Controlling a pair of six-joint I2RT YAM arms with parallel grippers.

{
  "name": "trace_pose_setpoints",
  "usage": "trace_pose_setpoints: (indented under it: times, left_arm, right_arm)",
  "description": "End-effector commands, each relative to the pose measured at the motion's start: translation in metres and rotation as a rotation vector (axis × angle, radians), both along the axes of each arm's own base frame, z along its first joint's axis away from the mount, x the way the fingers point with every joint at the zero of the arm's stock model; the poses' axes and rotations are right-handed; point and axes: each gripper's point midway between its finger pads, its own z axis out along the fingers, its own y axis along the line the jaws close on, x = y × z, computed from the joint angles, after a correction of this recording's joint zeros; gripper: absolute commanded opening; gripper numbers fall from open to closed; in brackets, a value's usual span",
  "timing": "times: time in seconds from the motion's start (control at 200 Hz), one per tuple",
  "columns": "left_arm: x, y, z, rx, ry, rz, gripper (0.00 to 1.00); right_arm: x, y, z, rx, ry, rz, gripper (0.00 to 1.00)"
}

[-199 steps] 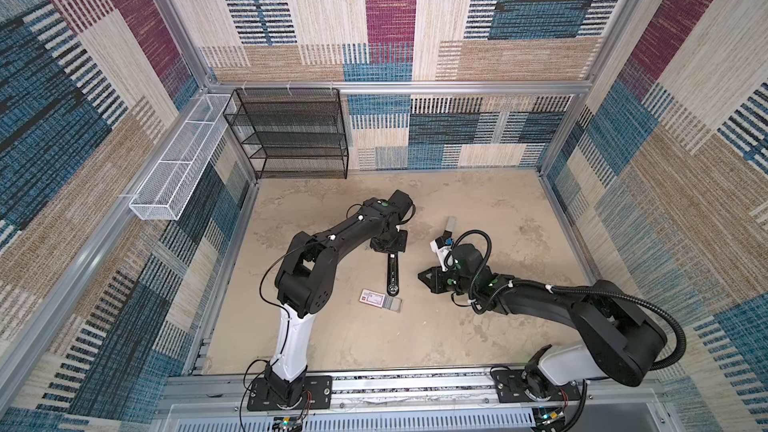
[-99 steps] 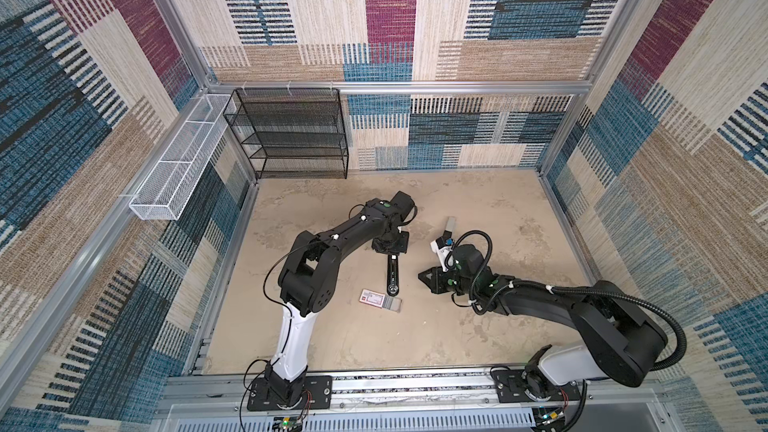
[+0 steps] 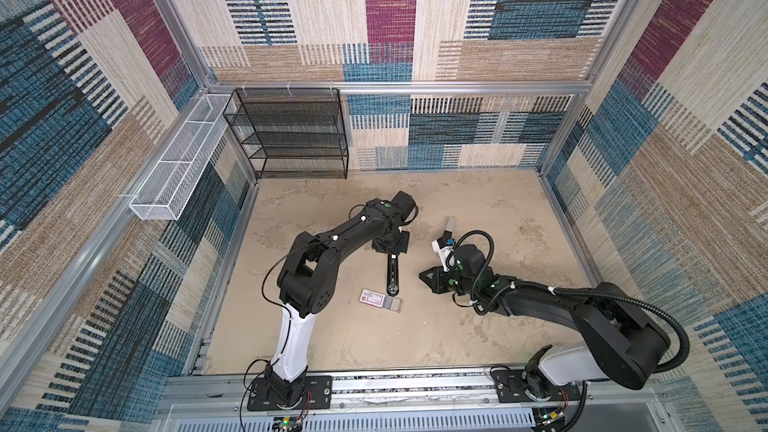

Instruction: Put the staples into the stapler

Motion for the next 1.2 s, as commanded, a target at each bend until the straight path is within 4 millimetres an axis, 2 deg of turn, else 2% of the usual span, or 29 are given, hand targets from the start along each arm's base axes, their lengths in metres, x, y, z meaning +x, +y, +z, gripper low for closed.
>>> trace_pose_setpoints:
  times: [0.0, 0.27, 0.596, 0.716, 0.821, 1.042, 1.197]
  left_arm:
    - [-0.001, 0.002, 0.007, 0.003, -0.004, 0.007, 0.05]
    - [-0.008, 0.003, -0.013, 0.02, 0.047, 0.015, 0.04]
    - [-0.011, 0.006, -0.02, 0.047, 0.052, 0.013, 0.05]
    - [-0.012, 0.007, -0.017, 0.051, 0.041, 0.012, 0.11]
    - [-0.011, 0.005, -0.009, 0.033, 0.031, 0.012, 0.22]
    - [-0.004, -0.002, 0.014, -0.004, -0.011, -0.005, 0.31]
    - [0.006, 0.001, 0.021, -0.003, -0.032, -0.007, 0.33]
  right_arm:
    - [0.002, 0.004, 0.005, 0.021, -0.019, 0.011, 0.17]
    - [0.0, 0.002, 0.004, 0.018, -0.017, 0.009, 0.17]
    - [0.002, 0.002, 0.006, 0.017, -0.023, 0.006, 0.17]
    - [0.002, 0.002, 0.006, 0.017, -0.022, 0.007, 0.17]
    - [0.003, 0.002, 0.005, 0.013, -0.021, 0.01, 0.17]
    - [0.004, 0.004, 0.006, 0.012, -0.022, 0.014, 0.17]
    - [0.004, 0.003, 0.008, 0.011, -0.025, 0.011, 0.17]
